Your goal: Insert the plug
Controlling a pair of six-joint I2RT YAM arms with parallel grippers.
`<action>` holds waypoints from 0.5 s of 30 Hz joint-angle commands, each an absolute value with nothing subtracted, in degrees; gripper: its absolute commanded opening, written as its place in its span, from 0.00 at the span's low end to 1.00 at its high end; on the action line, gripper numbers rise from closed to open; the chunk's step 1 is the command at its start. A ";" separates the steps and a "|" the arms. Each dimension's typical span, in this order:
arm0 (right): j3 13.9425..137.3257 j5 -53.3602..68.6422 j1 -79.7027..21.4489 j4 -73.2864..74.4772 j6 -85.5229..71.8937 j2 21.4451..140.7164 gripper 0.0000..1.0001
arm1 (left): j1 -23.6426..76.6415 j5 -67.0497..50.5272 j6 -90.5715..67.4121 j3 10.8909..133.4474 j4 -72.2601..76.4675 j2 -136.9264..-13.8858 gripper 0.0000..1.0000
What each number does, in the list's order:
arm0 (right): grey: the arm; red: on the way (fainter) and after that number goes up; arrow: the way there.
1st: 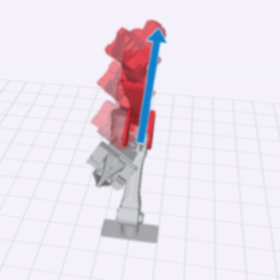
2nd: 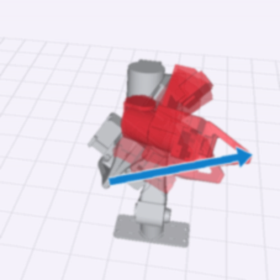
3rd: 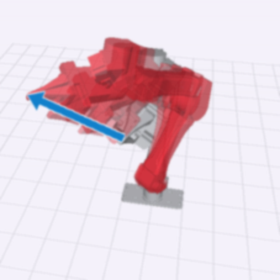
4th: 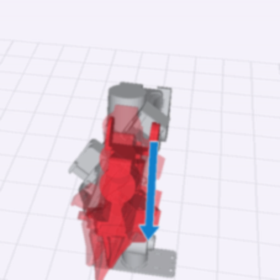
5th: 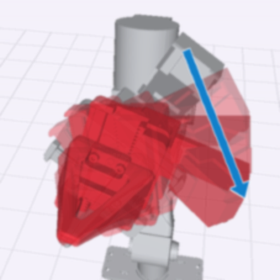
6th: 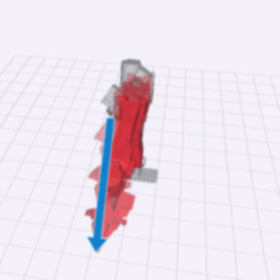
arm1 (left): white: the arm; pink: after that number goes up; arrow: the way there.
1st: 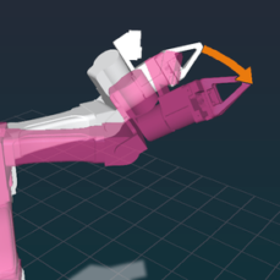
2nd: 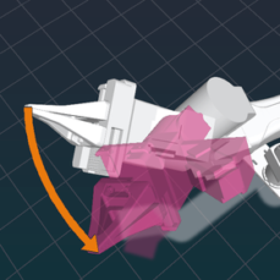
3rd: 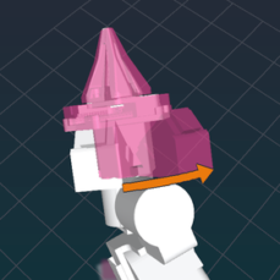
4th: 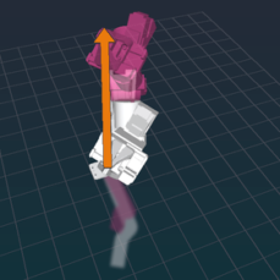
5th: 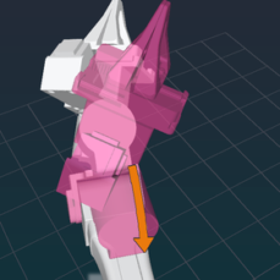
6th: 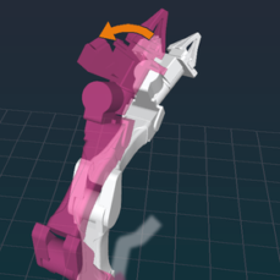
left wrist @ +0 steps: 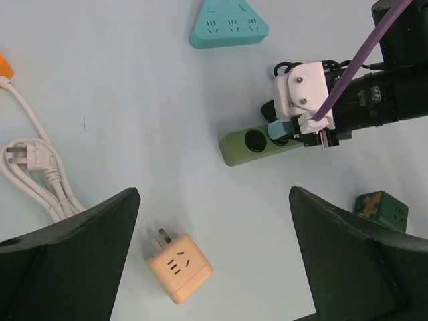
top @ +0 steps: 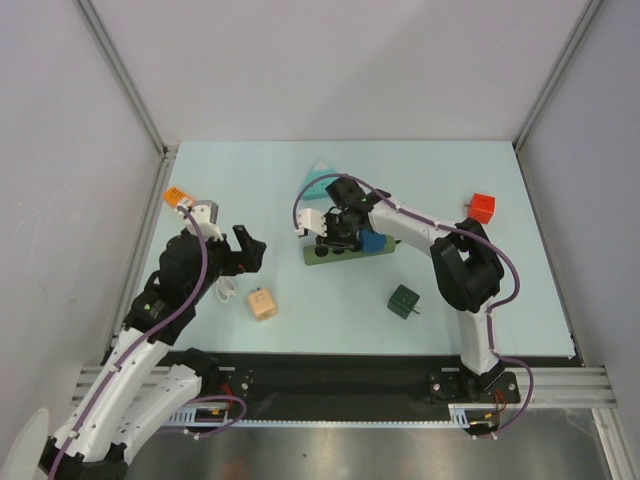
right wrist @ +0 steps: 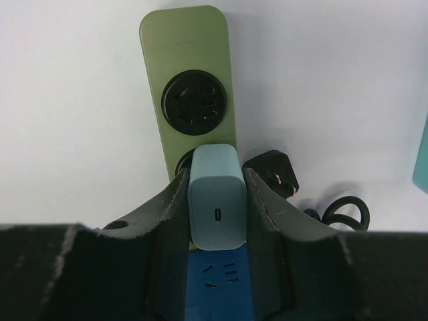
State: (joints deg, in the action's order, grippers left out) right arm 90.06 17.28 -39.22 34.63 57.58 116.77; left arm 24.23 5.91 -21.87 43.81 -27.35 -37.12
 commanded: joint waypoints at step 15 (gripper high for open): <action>86.13 13.98 -40.08 31.82 52.38 118.83 0.83 | 23.03 5.98 -20.74 43.59 -26.28 -36.91 1.00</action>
